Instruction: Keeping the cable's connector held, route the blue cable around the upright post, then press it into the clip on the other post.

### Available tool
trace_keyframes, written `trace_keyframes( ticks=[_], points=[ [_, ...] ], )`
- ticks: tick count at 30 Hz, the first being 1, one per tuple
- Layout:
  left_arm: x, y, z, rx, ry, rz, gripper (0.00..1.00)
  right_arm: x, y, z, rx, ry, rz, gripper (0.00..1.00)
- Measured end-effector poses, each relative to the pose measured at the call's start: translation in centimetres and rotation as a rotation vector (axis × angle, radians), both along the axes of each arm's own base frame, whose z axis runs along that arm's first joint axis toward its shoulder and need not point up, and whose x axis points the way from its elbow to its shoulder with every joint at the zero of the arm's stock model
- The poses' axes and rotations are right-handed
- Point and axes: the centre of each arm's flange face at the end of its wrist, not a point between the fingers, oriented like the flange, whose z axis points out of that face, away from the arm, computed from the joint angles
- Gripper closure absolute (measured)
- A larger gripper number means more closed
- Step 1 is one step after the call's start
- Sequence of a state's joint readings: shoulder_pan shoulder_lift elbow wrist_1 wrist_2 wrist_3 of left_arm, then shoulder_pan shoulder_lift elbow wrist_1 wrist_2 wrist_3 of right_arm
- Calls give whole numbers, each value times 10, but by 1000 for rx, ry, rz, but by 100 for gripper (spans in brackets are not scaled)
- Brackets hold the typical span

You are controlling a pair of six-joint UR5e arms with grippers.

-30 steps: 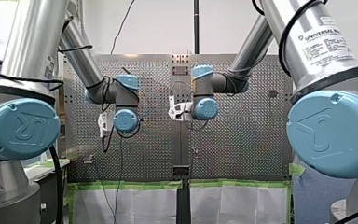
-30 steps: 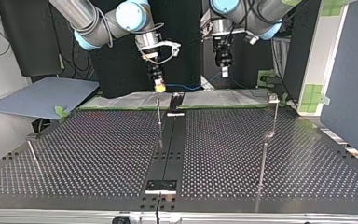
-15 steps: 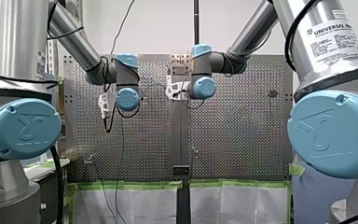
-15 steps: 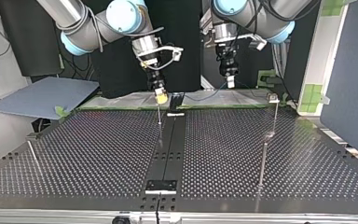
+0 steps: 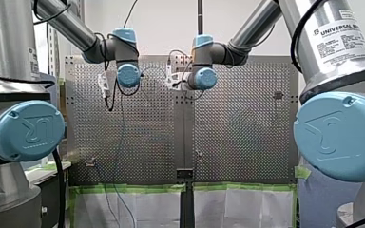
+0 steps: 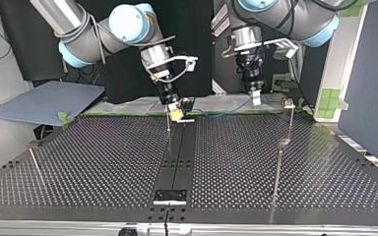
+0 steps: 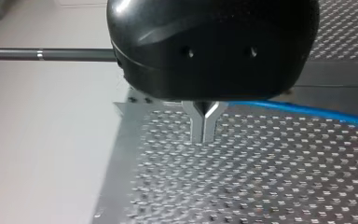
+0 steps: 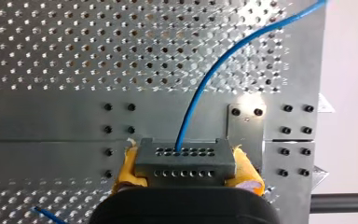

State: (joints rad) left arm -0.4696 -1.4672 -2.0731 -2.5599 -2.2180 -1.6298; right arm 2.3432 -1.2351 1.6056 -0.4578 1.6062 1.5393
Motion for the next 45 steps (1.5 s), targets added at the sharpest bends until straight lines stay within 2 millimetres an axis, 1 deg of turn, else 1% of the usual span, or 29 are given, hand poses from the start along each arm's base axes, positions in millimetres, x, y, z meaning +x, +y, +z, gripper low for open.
trace_keyframes(
  ticks=[3,6,10,12,16,25,27,31,34,37,42,45],
  points=[
    [-3,3,17,-7,-15,-1,100,3,-2,9,-6,-10,8,100],
    [-5,6,37,-17,-36,2,100,6,-4,17,-11,-22,15,100],
    [-8,11,69,-38,-80,8,100,11,-7,29,-22,-39,25,100],
    [-7,13,79,-43,-93,9,100,14,-9,37,-31,-50,32,100],
    [-1,14,99,-55,-121,2,100,20,-12,51,-44,-72,53,100],
    [24,11,128,-51,-142,-30,100,30,-18,88,-77,-113,80,100],
    [26,13,136,-56,-154,-31,100,33,-19,96,-86,-127,87,100],
    [37,22,158,-69,-193,-25,100,36,-21,112,-97,-155,98,100],
    [46,30,166,-65,-207,-24,100,39,-23,120,-106,-169,103,100],
    [54,39,169,-59,-213,-23,100,42,-27,121,-110,-173,105,100],
    [69,53,165,-56,-213,-26,100,47,-32,118,-109,-172,109,100],
    [81,60,159,-54,-209,-27,100,51,-33,115,-105,-167,117,100]
  ],
)
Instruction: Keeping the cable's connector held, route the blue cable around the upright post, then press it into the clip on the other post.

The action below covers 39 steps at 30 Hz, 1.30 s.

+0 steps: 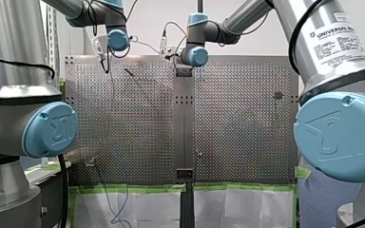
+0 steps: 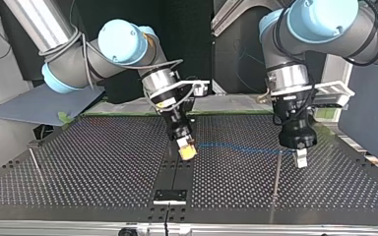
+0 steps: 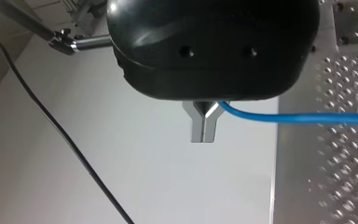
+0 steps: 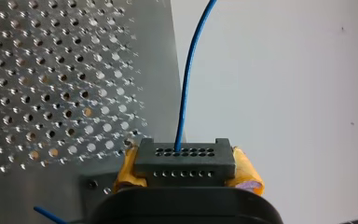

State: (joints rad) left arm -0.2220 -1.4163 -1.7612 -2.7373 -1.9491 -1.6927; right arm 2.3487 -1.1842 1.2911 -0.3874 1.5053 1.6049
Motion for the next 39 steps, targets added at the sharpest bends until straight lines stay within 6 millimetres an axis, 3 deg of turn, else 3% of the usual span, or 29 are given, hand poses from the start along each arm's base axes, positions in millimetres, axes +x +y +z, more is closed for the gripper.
trace_keyframes(
  ticks=[12,28,39],
  points=[
    [47,35,-15,-13,-17,-12,100,26,-19,-31,16,23,15,100],
    [98,103,-42,14,6,18,100,32,-25,-52,29,46,7,100],
    [110,105,-58,13,29,-23,100,33,-27,-58,38,53,-1,100]
  ],
)
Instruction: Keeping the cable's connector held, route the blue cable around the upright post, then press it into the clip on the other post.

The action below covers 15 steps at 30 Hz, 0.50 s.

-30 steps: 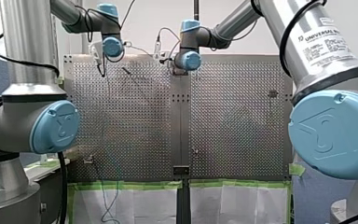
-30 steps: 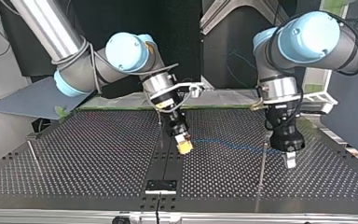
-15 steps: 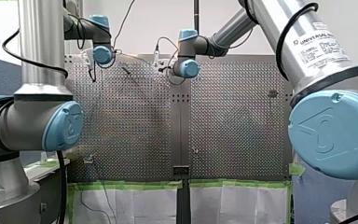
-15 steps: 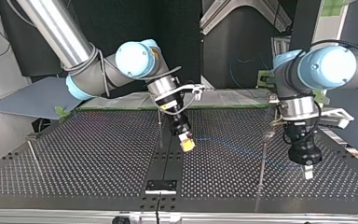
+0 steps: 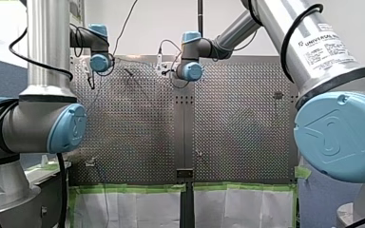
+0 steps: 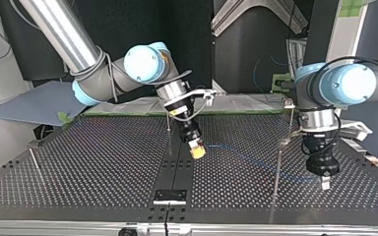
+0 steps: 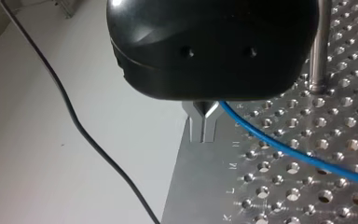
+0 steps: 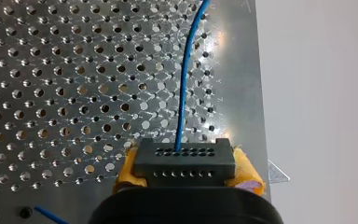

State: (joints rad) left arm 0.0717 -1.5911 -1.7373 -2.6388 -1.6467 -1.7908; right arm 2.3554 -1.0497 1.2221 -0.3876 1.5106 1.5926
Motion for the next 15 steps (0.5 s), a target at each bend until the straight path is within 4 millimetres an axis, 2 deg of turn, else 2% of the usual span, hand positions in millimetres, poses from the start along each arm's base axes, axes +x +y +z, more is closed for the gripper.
trace_keyframes(
  ticks=[5,10,15],
  points=[
    [4,-1,-8,-7,14,-6,100,0,0,-3,4,4,0,100],
    [13,-1,-27,-12,53,-5,100,1,-1,-5,7,7,0,100],
    [16,-1,-33,-16,61,3,100,2,-1,-10,13,13,0,100]
  ],
)
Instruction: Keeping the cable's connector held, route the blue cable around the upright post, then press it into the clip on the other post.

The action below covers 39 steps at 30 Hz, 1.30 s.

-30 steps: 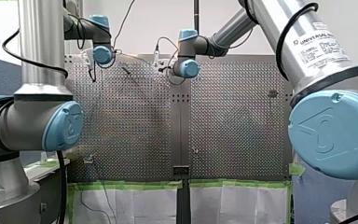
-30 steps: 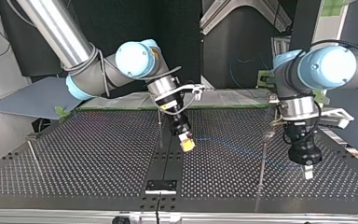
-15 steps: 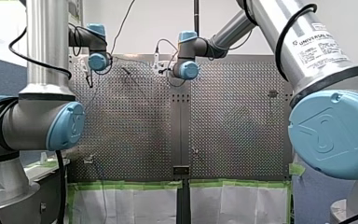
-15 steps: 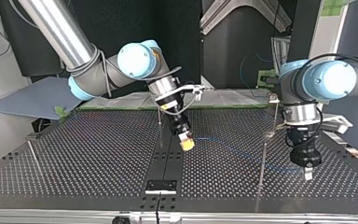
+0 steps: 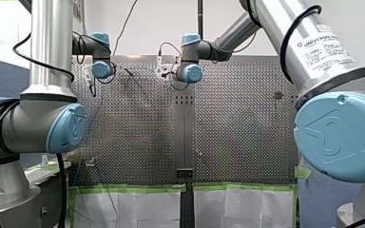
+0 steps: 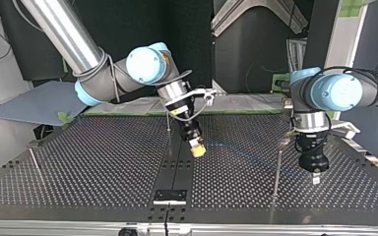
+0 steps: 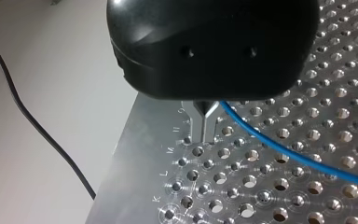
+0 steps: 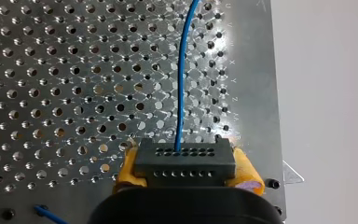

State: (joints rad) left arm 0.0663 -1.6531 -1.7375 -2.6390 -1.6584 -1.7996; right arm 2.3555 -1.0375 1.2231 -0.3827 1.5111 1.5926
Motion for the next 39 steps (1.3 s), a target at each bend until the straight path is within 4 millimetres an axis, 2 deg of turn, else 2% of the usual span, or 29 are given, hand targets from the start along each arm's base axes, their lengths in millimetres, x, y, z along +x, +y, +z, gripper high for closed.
trace_keyframes(
  ticks=[9,12,19,25,26,27,29,30,32,33,35,36,38,39],
  points=[
    [2,-3,-3,-10,-2,-9,100,2,-1,-10,12,12,1,100],
    [6,-6,-11,-15,12,-19,100,2,-2,-16,19,21,1,100],
    [19,-12,-47,-27,76,-33,100,4,-4,-30,36,46,1,100],
    [21,-15,-53,-43,81,-30,100,6,-6,-52,63,83,0,100],
    [21,-16,-53,-47,81,-32,92,6,-6,-57,67,90,-1,100],
    [21,-17,-53,-52,80,-35,92,6,-7,-63,72,99,-2,100],
    [20,-19,-53,-67,76,-47,76,6,-7,-73,82,112,-6,100],
    [21,-20,-53,-75,73,-53,76,5,-8,-79,89,120,-9,100],
    [21,-22,-53,-90,68,-65,63,3,-9,-89,99,131,-13,100],
    [21,-22,-53,-96,66,-67,63,3,-10,-95,106,138,-15,100],
    [21,-23,-53,-105,65,-71,53,2,-11,-103,114,149,-17,100],
    [21,-23,-53,-108,65,-72,53,2,-12,-108,118,155,-18,100],
    [21,-23,-53,-111,65,-72,31,2,-12,-116,124,164,-22,100],
    [21,-23,-53,-112,65,-71,31,1,-12,-120,129,170,-26,100]
  ],
)
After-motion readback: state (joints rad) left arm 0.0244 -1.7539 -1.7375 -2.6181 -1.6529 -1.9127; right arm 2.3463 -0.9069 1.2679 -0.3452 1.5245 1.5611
